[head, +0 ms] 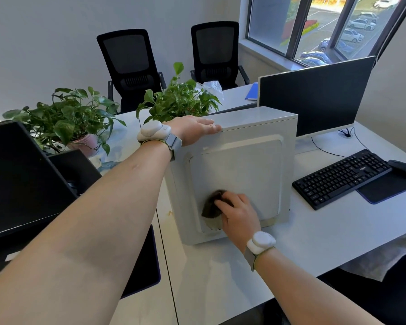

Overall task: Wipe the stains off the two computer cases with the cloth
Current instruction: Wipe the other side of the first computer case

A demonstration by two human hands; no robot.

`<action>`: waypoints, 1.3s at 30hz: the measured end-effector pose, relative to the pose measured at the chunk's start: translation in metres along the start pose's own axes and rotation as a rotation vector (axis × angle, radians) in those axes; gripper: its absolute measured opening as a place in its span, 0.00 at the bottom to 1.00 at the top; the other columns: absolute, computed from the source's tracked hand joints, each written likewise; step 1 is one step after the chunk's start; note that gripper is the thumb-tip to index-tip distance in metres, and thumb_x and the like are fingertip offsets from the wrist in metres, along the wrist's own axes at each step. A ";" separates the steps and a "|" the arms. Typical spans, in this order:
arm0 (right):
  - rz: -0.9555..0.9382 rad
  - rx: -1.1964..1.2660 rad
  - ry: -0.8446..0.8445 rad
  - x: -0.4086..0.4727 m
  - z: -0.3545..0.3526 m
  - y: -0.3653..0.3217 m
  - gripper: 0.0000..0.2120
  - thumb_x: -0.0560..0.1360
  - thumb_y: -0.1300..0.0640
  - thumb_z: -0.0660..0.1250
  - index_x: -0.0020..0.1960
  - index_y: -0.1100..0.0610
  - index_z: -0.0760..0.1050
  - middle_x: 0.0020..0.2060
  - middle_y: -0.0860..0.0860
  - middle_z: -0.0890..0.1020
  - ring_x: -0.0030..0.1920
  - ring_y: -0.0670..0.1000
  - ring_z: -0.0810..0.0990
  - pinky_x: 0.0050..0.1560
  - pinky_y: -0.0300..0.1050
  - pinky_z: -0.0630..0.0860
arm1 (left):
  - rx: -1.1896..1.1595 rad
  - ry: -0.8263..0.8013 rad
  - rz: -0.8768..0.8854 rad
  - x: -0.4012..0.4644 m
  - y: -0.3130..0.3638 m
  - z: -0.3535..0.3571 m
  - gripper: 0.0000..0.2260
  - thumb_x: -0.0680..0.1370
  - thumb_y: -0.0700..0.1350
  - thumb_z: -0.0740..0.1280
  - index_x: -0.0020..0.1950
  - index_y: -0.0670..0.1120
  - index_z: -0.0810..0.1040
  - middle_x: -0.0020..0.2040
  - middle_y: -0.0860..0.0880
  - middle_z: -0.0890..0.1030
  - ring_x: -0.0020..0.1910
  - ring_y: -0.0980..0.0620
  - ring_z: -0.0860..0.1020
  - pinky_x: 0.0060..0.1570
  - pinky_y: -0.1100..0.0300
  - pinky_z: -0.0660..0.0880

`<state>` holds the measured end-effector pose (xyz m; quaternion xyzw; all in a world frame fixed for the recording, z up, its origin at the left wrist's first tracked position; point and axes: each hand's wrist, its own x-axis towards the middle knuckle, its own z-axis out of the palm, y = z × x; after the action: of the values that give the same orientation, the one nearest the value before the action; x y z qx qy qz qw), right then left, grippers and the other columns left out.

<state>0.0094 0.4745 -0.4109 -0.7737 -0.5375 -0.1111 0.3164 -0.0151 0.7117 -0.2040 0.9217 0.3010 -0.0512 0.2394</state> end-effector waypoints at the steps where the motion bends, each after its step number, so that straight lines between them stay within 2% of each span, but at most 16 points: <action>1: -0.019 -0.024 -0.055 -0.009 0.006 0.005 0.19 0.64 0.70 0.75 0.54 0.58 0.85 0.54 0.54 0.82 0.49 0.59 0.78 0.39 0.48 0.81 | -0.005 0.002 0.000 0.000 0.000 0.000 0.35 0.71 0.80 0.56 0.75 0.68 0.69 0.79 0.58 0.68 0.78 0.48 0.66 0.76 0.48 0.60; 4: 0.042 -0.062 -0.289 -0.041 0.016 0.014 0.17 0.65 0.67 0.76 0.51 0.55 0.85 0.50 0.51 0.80 0.49 0.58 0.79 0.35 0.50 0.82 | -0.022 0.007 -0.001 -0.001 0.001 0.001 0.37 0.68 0.81 0.56 0.74 0.69 0.70 0.78 0.59 0.68 0.77 0.49 0.67 0.76 0.48 0.61; 7: 0.164 -0.113 -0.541 -0.056 0.017 0.011 0.14 0.73 0.64 0.68 0.56 0.54 0.84 0.53 0.51 0.77 0.56 0.58 0.76 0.45 0.49 0.80 | -0.012 0.010 0.001 -0.001 0.000 0.001 0.38 0.67 0.82 0.54 0.74 0.70 0.69 0.78 0.59 0.68 0.77 0.48 0.66 0.76 0.47 0.61; 8: 0.194 -0.095 -0.553 -0.054 0.015 0.009 0.15 0.75 0.63 0.66 0.57 0.53 0.84 0.54 0.51 0.77 0.57 0.58 0.76 0.47 0.49 0.79 | -0.007 0.012 0.001 -0.001 0.000 0.001 0.37 0.68 0.82 0.55 0.74 0.70 0.69 0.79 0.59 0.68 0.77 0.48 0.66 0.76 0.46 0.61; 12: 0.150 0.050 -0.207 -0.023 0.002 -0.015 0.15 0.69 0.65 0.69 0.53 0.56 0.85 0.52 0.52 0.80 0.50 0.59 0.78 0.40 0.51 0.81 | -0.015 0.010 -0.007 0.000 0.000 0.001 0.37 0.68 0.82 0.55 0.74 0.70 0.69 0.79 0.59 0.67 0.78 0.48 0.65 0.77 0.46 0.60; 14: 0.060 0.058 -0.043 0.002 -0.002 -0.030 0.18 0.68 0.68 0.69 0.56 0.59 0.83 0.57 0.55 0.80 0.54 0.59 0.76 0.44 0.48 0.79 | -0.020 0.006 -0.007 0.000 0.000 0.001 0.37 0.68 0.81 0.56 0.74 0.70 0.69 0.79 0.59 0.67 0.78 0.49 0.65 0.77 0.46 0.59; 16: -0.003 0.008 -0.015 0.017 -0.001 -0.036 0.20 0.69 0.70 0.68 0.58 0.59 0.82 0.61 0.56 0.79 0.56 0.61 0.75 0.43 0.48 0.79 | -0.022 0.005 -0.009 -0.001 0.000 0.000 0.35 0.70 0.80 0.57 0.74 0.69 0.69 0.79 0.59 0.67 0.78 0.49 0.65 0.78 0.45 0.59; 20: -0.089 -0.133 -0.261 -0.015 0.019 -0.023 0.13 0.66 0.66 0.74 0.49 0.56 0.82 0.55 0.52 0.79 0.50 0.59 0.76 0.29 0.49 0.79 | -0.016 0.004 -0.008 -0.001 0.001 0.001 0.33 0.72 0.79 0.57 0.75 0.69 0.69 0.79 0.58 0.67 0.78 0.48 0.64 0.78 0.46 0.59; 22: -0.119 -0.260 -0.556 -0.037 0.026 -0.020 0.07 0.71 0.65 0.70 0.48 0.57 0.82 0.57 0.53 0.77 0.53 0.61 0.76 0.34 0.49 0.80 | -0.025 0.011 -0.015 -0.001 0.001 0.001 0.33 0.72 0.79 0.58 0.74 0.69 0.70 0.79 0.59 0.68 0.78 0.49 0.65 0.77 0.47 0.59; 24: -0.045 -0.322 -0.802 -0.054 0.031 -0.018 0.09 0.77 0.65 0.64 0.54 0.60 0.81 0.63 0.54 0.73 0.62 0.62 0.71 0.45 0.51 0.79 | -0.026 0.014 -0.013 -0.001 0.001 0.002 0.35 0.70 0.81 0.57 0.74 0.69 0.70 0.78 0.59 0.68 0.77 0.49 0.66 0.77 0.47 0.60; 26: 0.055 -0.287 -0.862 -0.058 0.026 -0.020 0.11 0.78 0.64 0.62 0.57 0.60 0.81 0.64 0.52 0.72 0.63 0.59 0.69 0.49 0.50 0.79 | -0.029 0.023 -0.008 0.000 0.000 0.001 0.38 0.66 0.83 0.55 0.73 0.70 0.70 0.78 0.60 0.68 0.77 0.49 0.66 0.77 0.46 0.61; 28: 0.039 -0.195 -0.740 -0.051 0.014 -0.031 0.13 0.76 0.62 0.62 0.56 0.57 0.82 0.61 0.51 0.75 0.59 0.58 0.72 0.44 0.50 0.79 | -0.036 0.014 -0.015 0.001 -0.001 0.002 0.39 0.66 0.83 0.55 0.73 0.70 0.70 0.78 0.60 0.68 0.77 0.49 0.66 0.77 0.46 0.60; 31: -0.049 -0.028 -0.274 -0.019 -0.003 -0.046 0.09 0.70 0.63 0.68 0.48 0.55 0.83 0.53 0.51 0.80 0.49 0.58 0.77 0.33 0.48 0.78 | -0.049 0.015 -0.017 0.002 -0.002 0.002 0.37 0.67 0.82 0.57 0.73 0.70 0.70 0.77 0.61 0.69 0.77 0.50 0.66 0.77 0.47 0.59; 34: -0.045 0.018 0.095 0.030 -0.010 -0.050 0.14 0.71 0.67 0.68 0.55 0.59 0.83 0.58 0.55 0.81 0.53 0.60 0.77 0.44 0.47 0.78 | -0.047 0.009 -0.028 0.001 -0.001 0.000 0.34 0.69 0.81 0.58 0.73 0.70 0.71 0.78 0.61 0.68 0.78 0.50 0.65 0.77 0.47 0.59; 36: -0.053 -0.036 0.117 0.046 -0.007 -0.051 0.16 0.71 0.69 0.67 0.57 0.60 0.83 0.60 0.56 0.80 0.55 0.61 0.77 0.48 0.49 0.79 | -0.042 0.010 -0.028 0.001 0.000 -0.001 0.34 0.70 0.80 0.58 0.73 0.70 0.71 0.78 0.60 0.68 0.78 0.50 0.65 0.77 0.47 0.59; 39: -0.261 -0.161 -0.052 0.020 0.017 -0.036 0.12 0.70 0.65 0.64 0.49 0.58 0.83 0.57 0.55 0.80 0.51 0.62 0.77 0.44 0.54 0.79 | -0.027 0.013 -0.025 0.003 -0.001 -0.001 0.38 0.66 0.83 0.55 0.73 0.70 0.70 0.78 0.60 0.69 0.77 0.49 0.66 0.77 0.46 0.60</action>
<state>-0.0178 0.5078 -0.4002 -0.7228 -0.6309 -0.1738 0.2221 -0.0135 0.7140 -0.2043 0.9149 0.3145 -0.0440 0.2494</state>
